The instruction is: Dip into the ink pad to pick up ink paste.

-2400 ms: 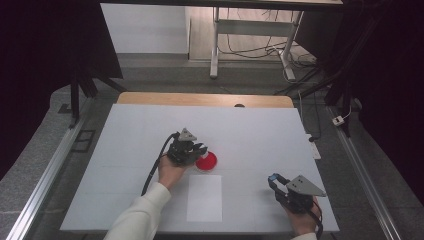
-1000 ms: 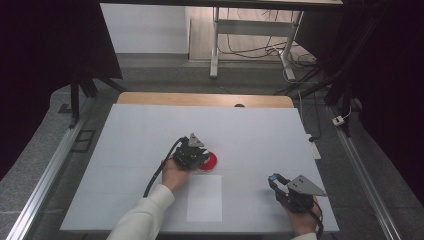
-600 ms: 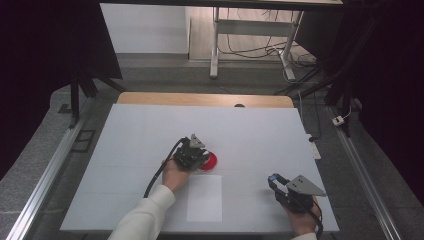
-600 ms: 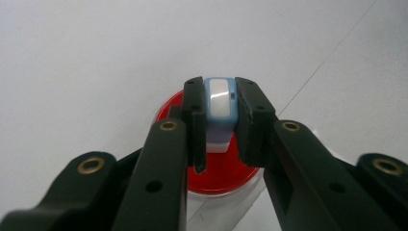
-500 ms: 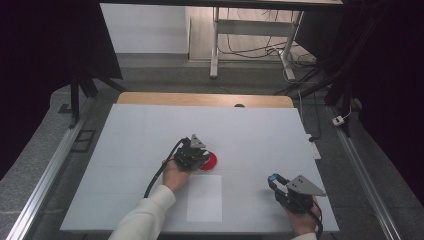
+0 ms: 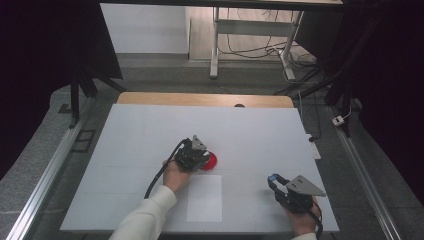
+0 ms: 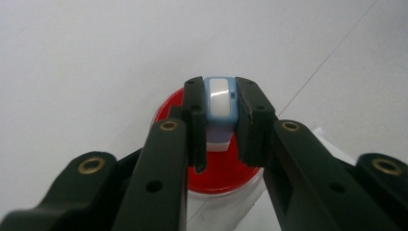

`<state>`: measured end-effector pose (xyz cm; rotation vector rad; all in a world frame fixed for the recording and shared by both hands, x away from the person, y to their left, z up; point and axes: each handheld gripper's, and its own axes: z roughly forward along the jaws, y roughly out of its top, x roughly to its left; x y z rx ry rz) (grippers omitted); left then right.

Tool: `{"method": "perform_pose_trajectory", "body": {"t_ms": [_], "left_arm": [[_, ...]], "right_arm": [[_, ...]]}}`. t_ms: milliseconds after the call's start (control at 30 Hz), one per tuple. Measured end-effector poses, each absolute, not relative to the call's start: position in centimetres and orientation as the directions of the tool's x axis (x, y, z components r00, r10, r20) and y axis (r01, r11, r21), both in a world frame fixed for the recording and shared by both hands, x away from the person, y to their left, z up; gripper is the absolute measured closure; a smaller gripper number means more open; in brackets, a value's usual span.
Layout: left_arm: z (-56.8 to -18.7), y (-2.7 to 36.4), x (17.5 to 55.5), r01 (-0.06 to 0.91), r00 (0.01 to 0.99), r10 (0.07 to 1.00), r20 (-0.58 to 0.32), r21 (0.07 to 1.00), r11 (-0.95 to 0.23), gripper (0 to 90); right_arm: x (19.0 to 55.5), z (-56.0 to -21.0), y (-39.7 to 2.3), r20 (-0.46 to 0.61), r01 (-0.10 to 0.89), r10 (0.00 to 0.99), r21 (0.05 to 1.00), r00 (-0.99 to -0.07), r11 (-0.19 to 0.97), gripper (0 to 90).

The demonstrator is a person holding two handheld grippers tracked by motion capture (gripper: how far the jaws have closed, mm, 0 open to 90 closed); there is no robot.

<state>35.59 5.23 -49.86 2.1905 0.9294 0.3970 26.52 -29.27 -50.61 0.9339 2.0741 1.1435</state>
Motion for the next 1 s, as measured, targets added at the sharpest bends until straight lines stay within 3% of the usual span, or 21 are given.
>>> {"method": "perform_pose_trajectory", "body": {"t_ms": [200,1000], "left_arm": [[-49.5,5.6,35.6,0.508,0.693,0.72,-0.025,0.726,-0.464,76.2],[-48.0,5.9,35.7,0.498,0.685,0.729,0.008,0.725,-0.475,76.0]], "right_arm": [[26.5,-50.6,-29.3,-0.155,0.295,0.799,0.875,-0.581,0.384,65.3],[26.5,-50.6,-29.3,-0.153,0.294,0.798,0.876,-0.582,0.383,65.3]]}}
